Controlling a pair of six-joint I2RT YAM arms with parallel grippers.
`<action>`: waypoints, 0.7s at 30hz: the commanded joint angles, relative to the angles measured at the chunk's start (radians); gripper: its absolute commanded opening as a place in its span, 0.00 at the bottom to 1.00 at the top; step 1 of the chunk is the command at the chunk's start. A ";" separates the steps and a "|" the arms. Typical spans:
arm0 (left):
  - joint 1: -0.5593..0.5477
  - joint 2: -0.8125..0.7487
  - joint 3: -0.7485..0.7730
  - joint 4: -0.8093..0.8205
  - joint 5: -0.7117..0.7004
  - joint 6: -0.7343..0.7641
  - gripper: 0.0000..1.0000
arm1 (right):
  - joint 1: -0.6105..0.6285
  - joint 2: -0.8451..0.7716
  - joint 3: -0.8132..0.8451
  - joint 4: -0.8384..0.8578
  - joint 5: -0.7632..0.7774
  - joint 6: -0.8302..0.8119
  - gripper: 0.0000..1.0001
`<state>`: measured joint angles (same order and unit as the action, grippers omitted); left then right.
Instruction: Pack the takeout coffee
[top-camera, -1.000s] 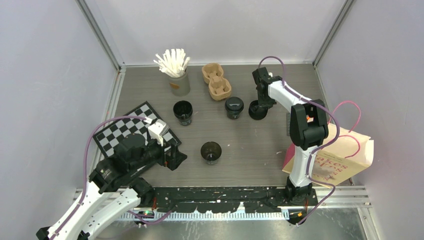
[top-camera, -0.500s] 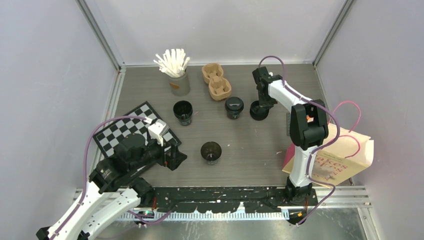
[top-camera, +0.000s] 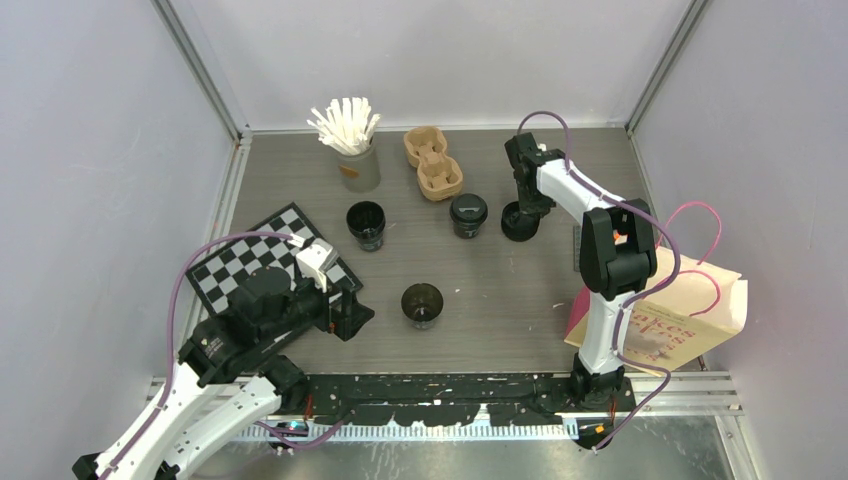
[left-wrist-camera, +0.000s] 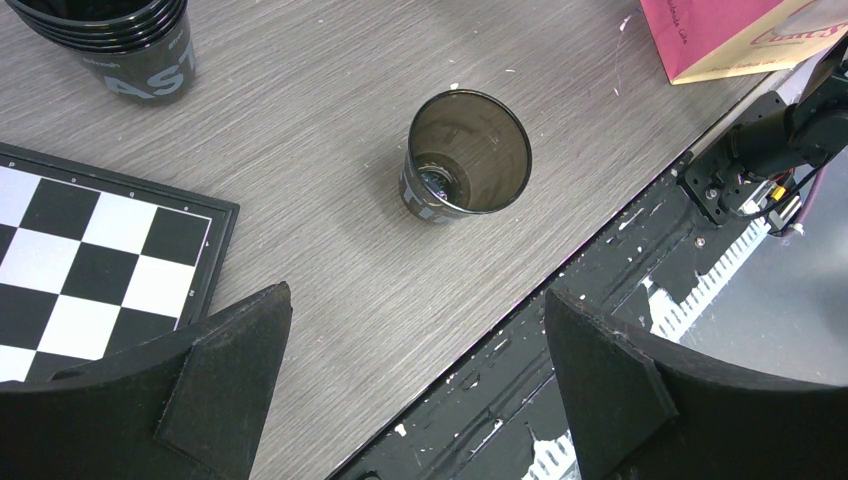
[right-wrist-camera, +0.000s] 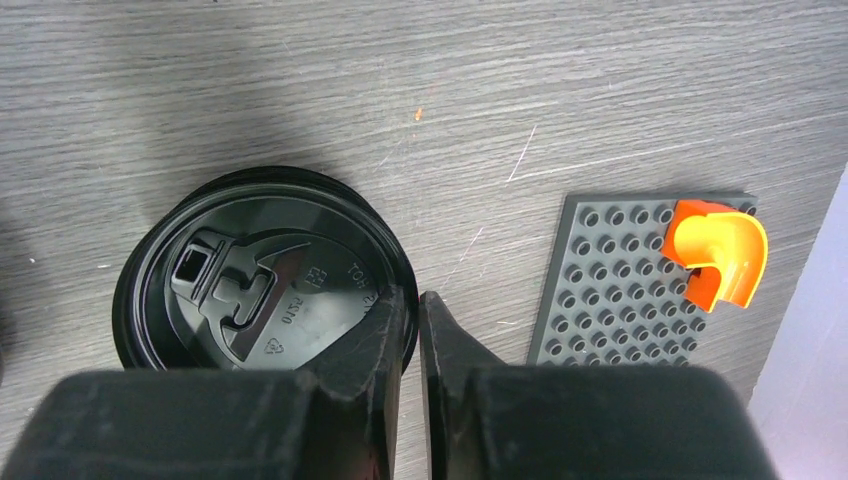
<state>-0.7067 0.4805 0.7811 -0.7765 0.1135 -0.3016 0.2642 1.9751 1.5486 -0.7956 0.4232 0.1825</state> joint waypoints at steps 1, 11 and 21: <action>-0.002 0.004 0.000 0.031 0.010 0.021 1.00 | -0.003 -0.043 0.044 -0.010 0.035 -0.011 0.18; -0.002 0.004 0.000 0.030 0.011 0.021 1.00 | -0.001 -0.040 0.051 -0.017 0.042 -0.027 0.01; -0.002 0.005 -0.002 0.029 0.011 0.021 1.00 | 0.003 -0.073 0.083 -0.044 0.037 -0.010 0.01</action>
<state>-0.7067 0.4805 0.7811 -0.7765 0.1135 -0.3016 0.2646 1.9736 1.5780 -0.8185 0.4473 0.1642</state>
